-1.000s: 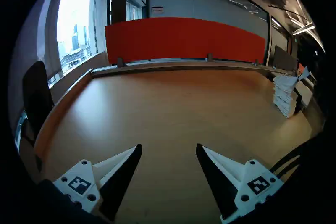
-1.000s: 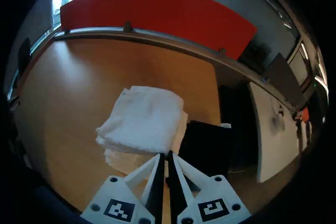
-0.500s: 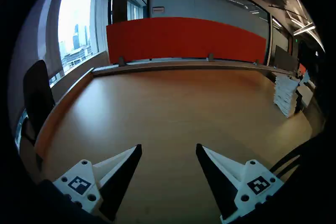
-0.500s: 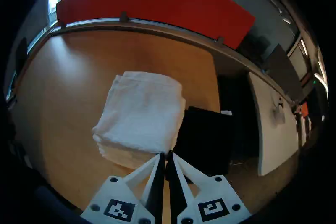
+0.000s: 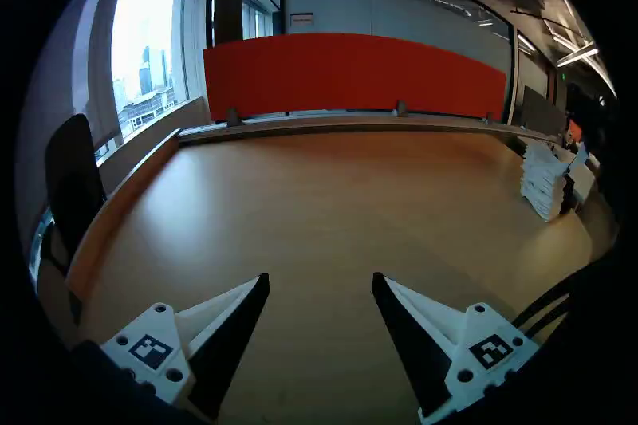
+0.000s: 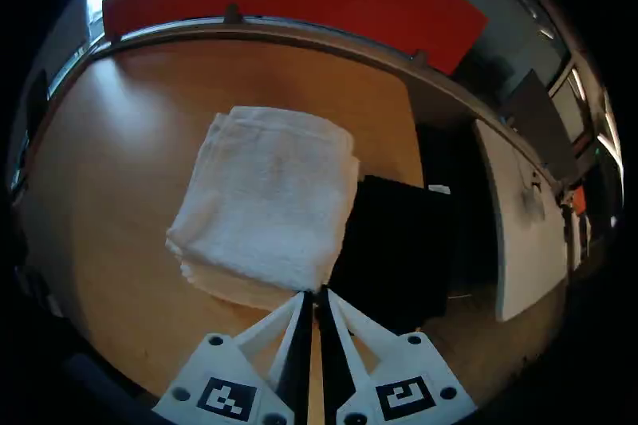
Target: Fold towel
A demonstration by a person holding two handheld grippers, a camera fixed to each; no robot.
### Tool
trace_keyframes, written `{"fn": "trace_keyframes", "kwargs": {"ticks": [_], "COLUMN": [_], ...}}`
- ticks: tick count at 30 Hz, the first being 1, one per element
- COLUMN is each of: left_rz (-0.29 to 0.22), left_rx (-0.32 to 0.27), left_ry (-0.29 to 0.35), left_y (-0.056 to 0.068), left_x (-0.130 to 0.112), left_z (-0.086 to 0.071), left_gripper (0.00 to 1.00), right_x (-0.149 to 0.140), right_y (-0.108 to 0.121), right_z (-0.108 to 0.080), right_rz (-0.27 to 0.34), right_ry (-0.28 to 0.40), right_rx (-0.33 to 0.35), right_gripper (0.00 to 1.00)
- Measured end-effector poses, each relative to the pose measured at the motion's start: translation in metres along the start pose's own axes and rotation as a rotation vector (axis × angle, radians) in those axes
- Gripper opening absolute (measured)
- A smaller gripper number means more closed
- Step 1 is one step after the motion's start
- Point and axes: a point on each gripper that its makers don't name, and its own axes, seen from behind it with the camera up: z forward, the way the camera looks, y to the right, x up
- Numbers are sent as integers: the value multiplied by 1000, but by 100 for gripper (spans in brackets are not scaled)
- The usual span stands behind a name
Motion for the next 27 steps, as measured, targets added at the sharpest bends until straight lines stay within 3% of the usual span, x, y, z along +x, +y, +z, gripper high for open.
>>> {"fn": "trace_keyframes", "kwargs": {"ticks": [14,27], "left_rz": [2,9], "left_rx": [3,5], "left_ry": [-4,-5], "left_y": [-2,-5], "left_x": [-2,-3], "left_z": [0,-2], "left_gripper": [96,96], "right_x": [-12,-12], "right_y": [3,8], "right_z": [14,18], "right_rz": [23,54], "right_ry": [-29,-15], "right_rx": [-13,-27], "right_gripper": [6,6]}}
